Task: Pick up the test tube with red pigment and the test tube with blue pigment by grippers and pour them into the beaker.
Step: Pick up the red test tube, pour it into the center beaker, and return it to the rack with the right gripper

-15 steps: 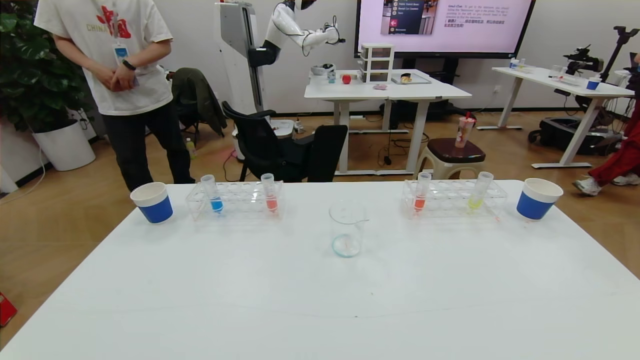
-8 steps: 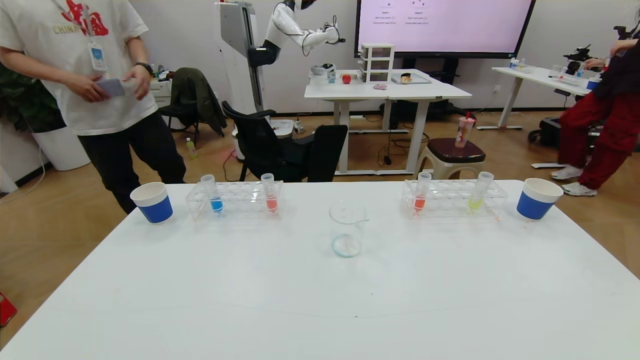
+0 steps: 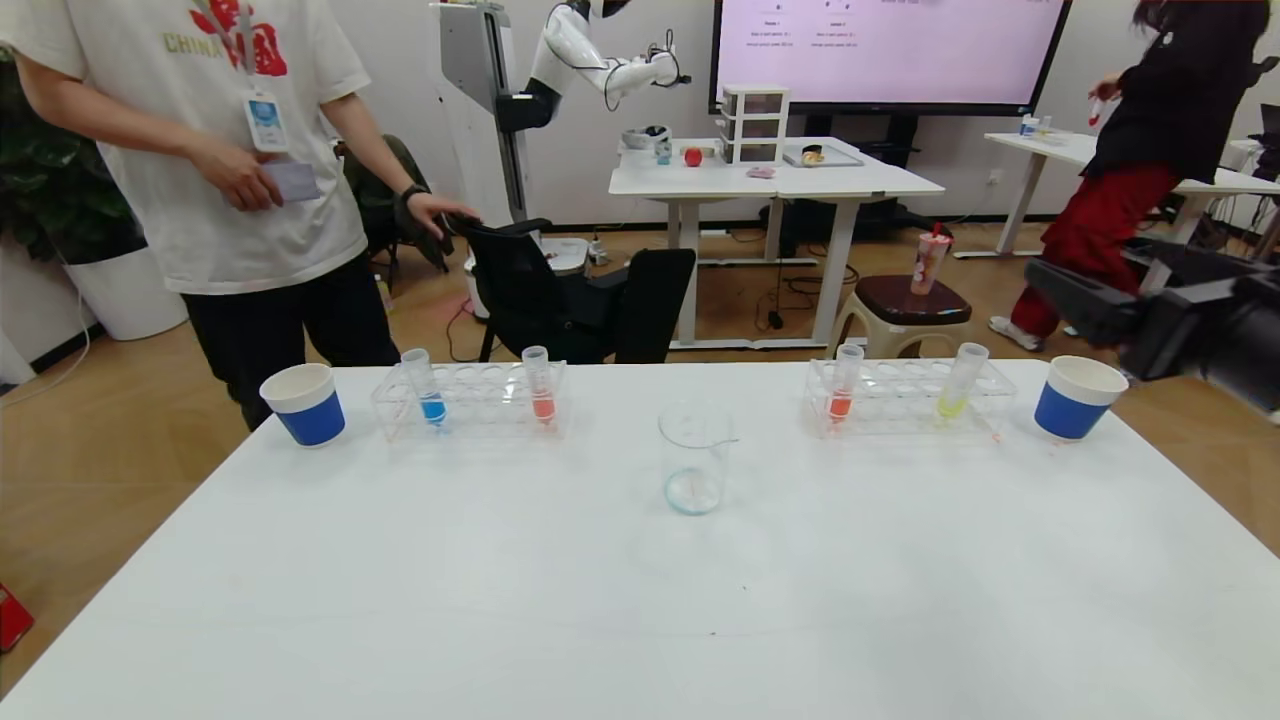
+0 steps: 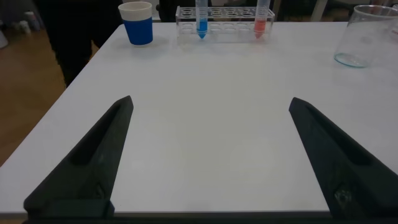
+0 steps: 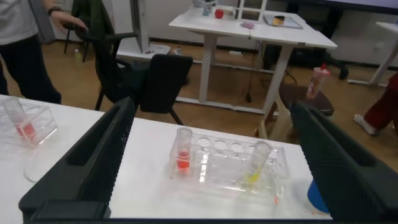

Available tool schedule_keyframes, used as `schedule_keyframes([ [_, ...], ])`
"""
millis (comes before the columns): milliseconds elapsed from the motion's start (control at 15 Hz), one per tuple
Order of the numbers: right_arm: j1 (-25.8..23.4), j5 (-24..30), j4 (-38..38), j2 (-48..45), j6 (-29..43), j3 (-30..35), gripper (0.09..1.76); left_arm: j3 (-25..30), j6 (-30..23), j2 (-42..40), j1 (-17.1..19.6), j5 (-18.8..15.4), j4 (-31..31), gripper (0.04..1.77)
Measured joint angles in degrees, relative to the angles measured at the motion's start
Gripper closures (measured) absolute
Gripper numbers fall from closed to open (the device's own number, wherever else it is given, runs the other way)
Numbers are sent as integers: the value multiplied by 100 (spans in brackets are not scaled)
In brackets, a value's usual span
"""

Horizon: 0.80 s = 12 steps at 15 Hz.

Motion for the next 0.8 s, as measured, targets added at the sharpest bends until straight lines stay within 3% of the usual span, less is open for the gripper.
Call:
schedule_keyframes([
  [400,612,-221,-822,2178,223,-833,12,0,0,0,0,-2,0,6],
  [800,601,-416,-1914,4050,252,-1454,12,0,0,0,0,0,0,6],
])
